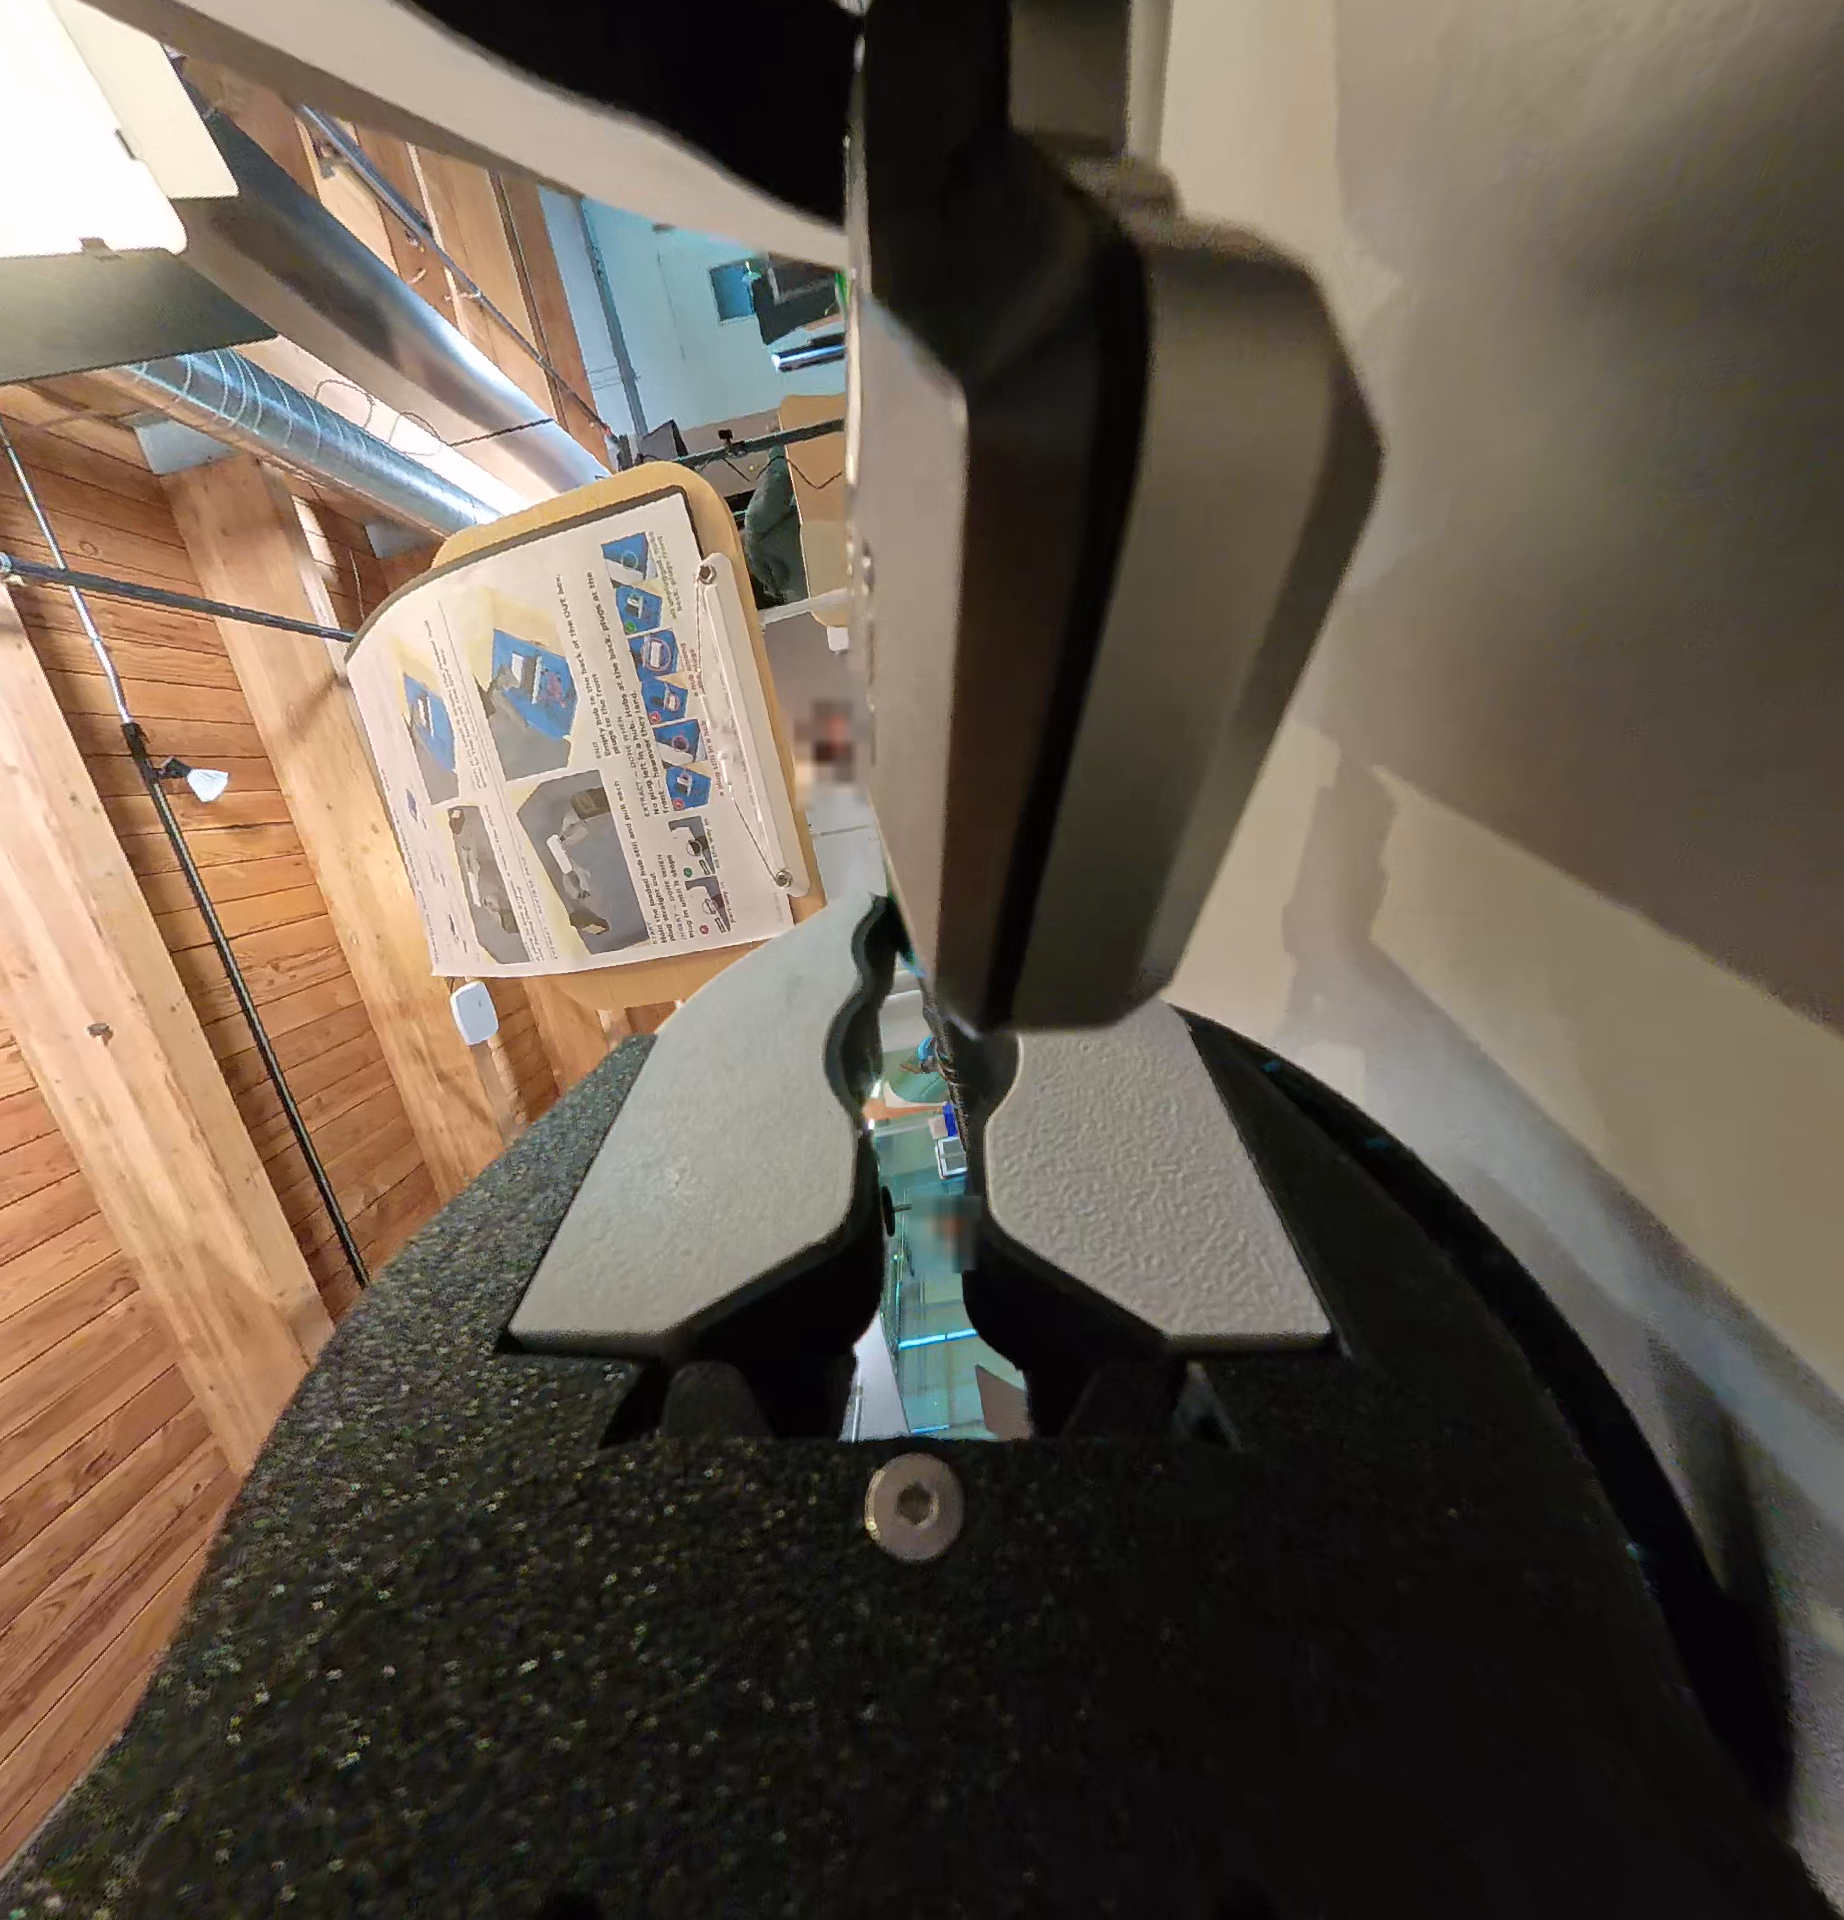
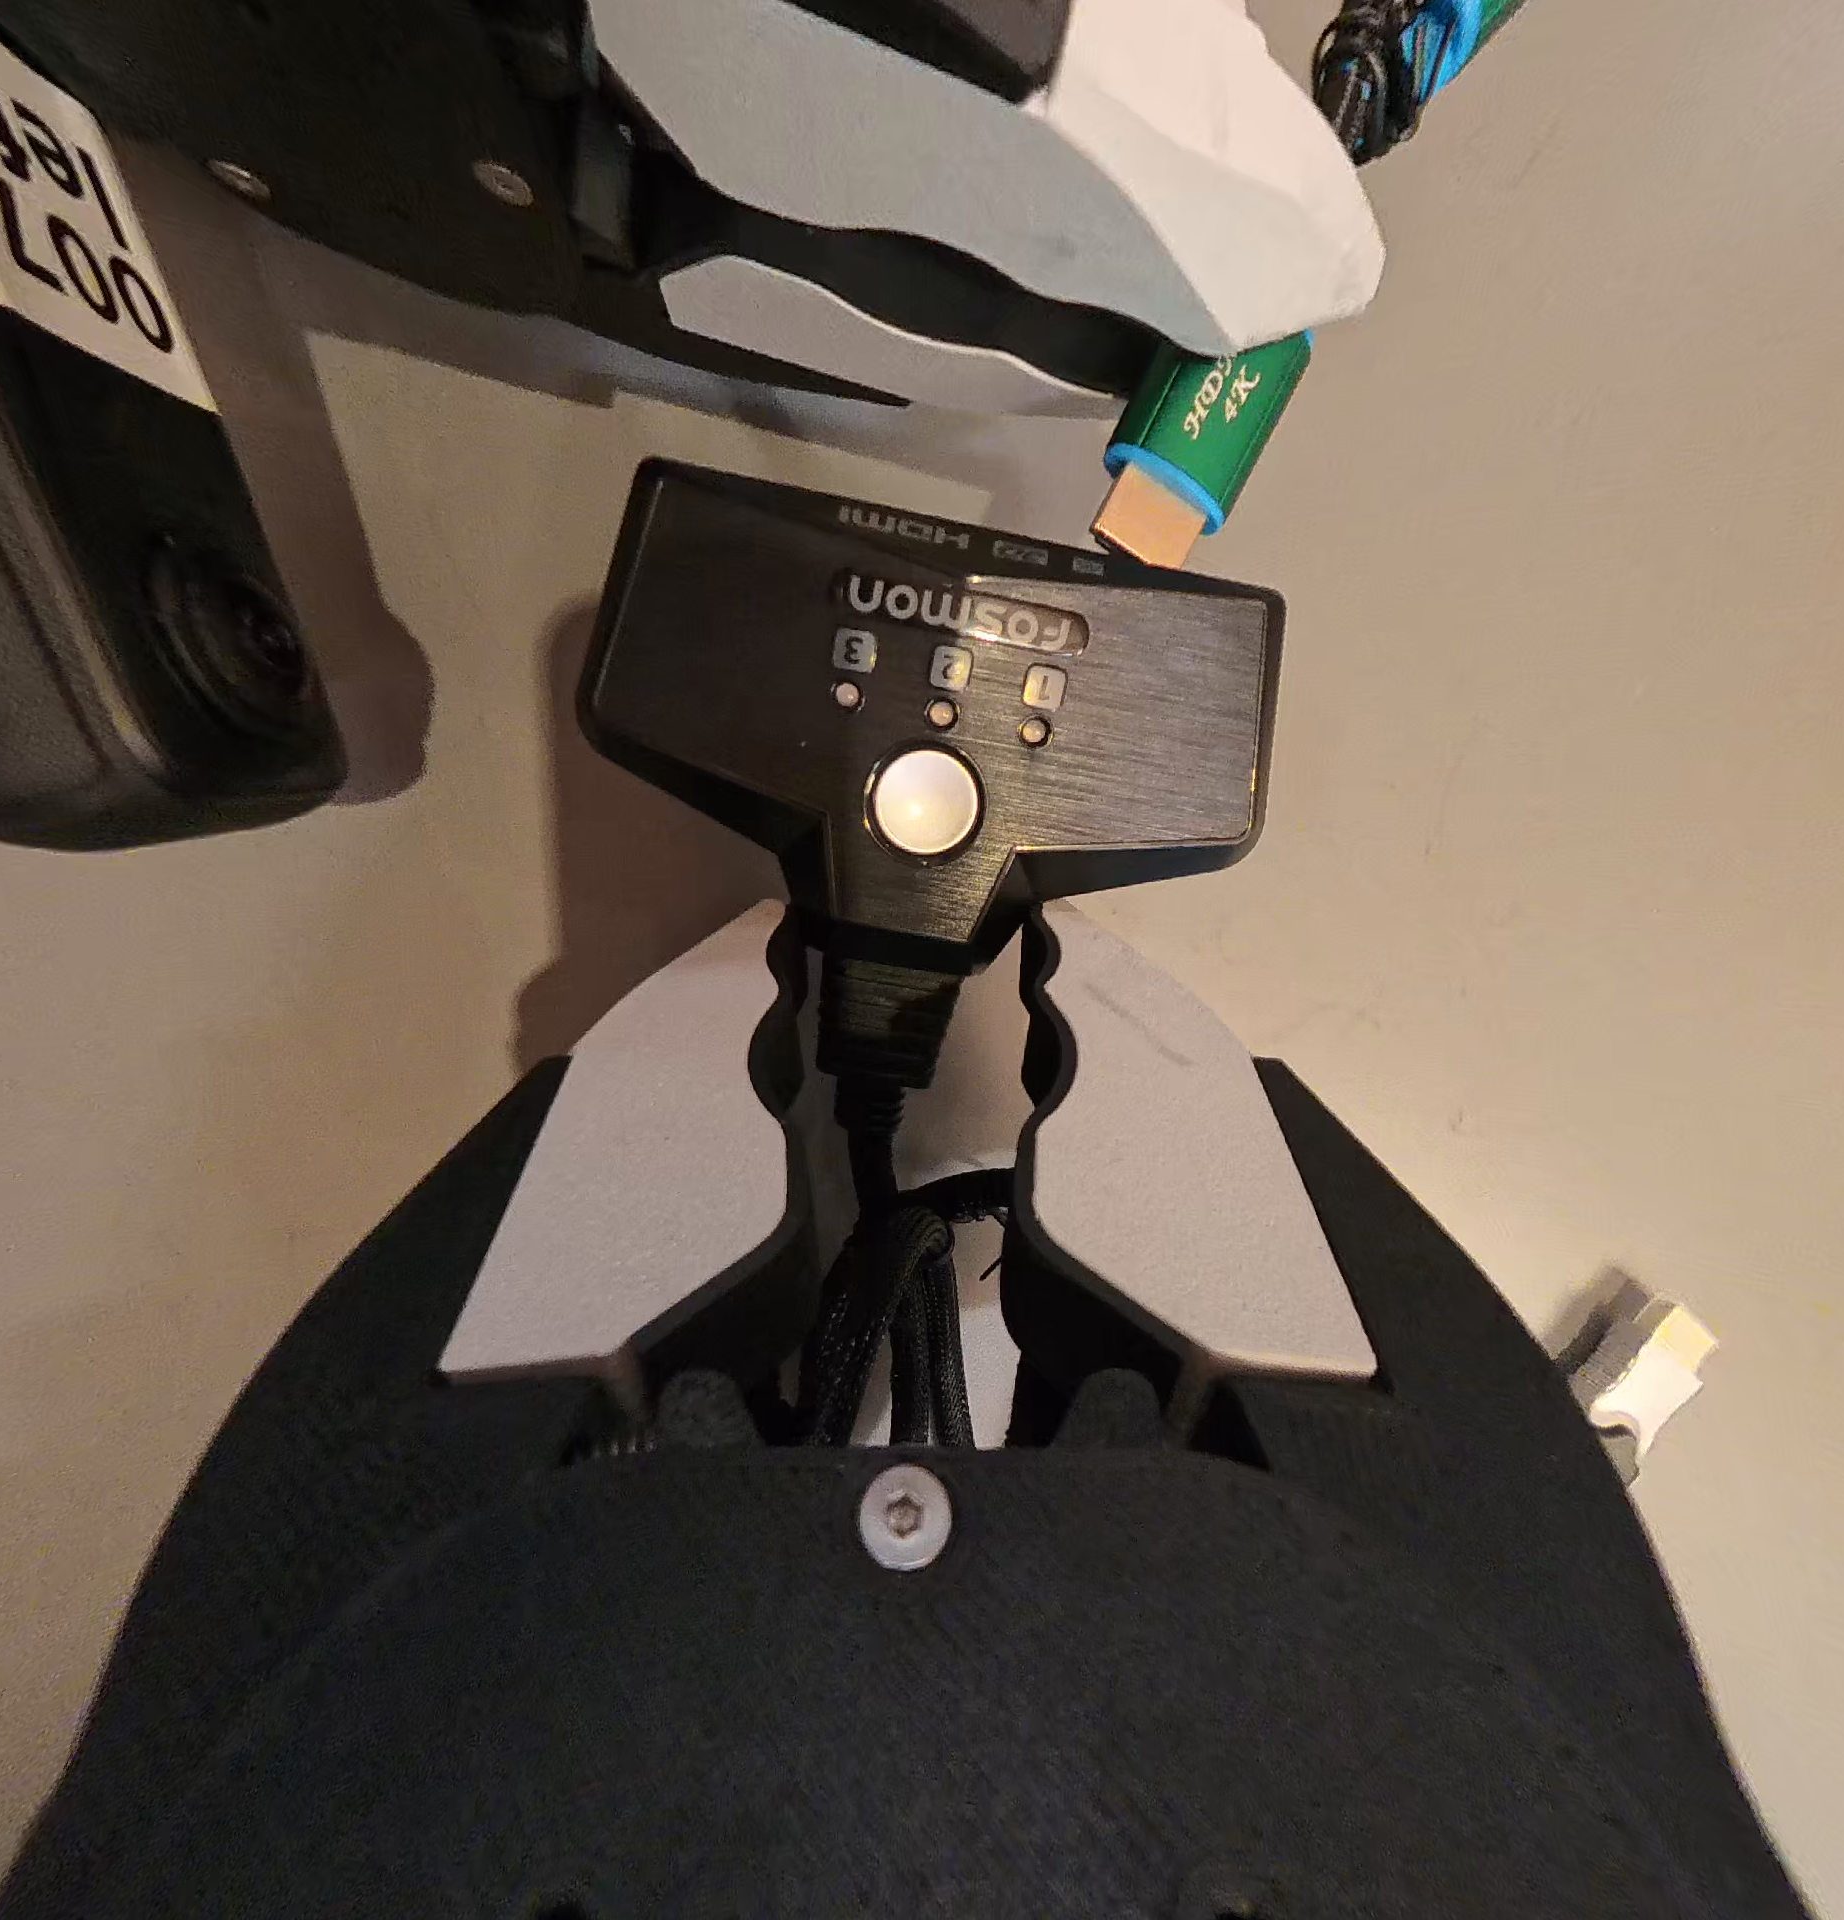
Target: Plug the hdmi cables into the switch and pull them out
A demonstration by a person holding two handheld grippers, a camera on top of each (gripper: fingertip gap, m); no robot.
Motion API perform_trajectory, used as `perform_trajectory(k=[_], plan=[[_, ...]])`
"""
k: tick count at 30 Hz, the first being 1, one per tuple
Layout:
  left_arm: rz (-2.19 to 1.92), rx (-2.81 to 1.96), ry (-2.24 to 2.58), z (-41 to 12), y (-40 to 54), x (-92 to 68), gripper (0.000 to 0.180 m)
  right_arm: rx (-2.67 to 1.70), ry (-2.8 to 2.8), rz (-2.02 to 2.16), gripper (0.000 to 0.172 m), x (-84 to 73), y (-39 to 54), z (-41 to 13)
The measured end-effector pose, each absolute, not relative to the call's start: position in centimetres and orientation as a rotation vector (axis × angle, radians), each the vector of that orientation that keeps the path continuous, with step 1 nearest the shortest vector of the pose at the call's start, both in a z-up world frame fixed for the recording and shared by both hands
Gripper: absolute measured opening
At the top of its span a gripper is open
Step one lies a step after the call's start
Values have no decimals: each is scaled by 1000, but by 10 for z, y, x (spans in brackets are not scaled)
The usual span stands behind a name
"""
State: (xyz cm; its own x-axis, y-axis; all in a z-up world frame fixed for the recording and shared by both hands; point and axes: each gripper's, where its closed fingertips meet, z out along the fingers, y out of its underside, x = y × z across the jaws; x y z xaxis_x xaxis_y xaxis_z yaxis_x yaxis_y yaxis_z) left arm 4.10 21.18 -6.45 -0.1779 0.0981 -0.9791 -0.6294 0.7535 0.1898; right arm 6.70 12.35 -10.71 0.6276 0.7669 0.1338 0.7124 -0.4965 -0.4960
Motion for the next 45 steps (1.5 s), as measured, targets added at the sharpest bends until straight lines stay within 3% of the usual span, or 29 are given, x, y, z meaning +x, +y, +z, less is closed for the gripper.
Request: perform_trajectory(k=[21,32,40,45], plan=[[608,-475,1781,-92,215,42,11,-2402,-1310,72,40,67,107,-125],[366,-752,1638,-65,241,29,11,-2139,-1251,111,46,51,118,-80],[325,-713,1579,-50,231,33,11,-1707,-1385,-398,47,35,146,-48],[324,-668,1556,-42,224,36,11,-1544,-1351,-619,30,29,158,-26]])
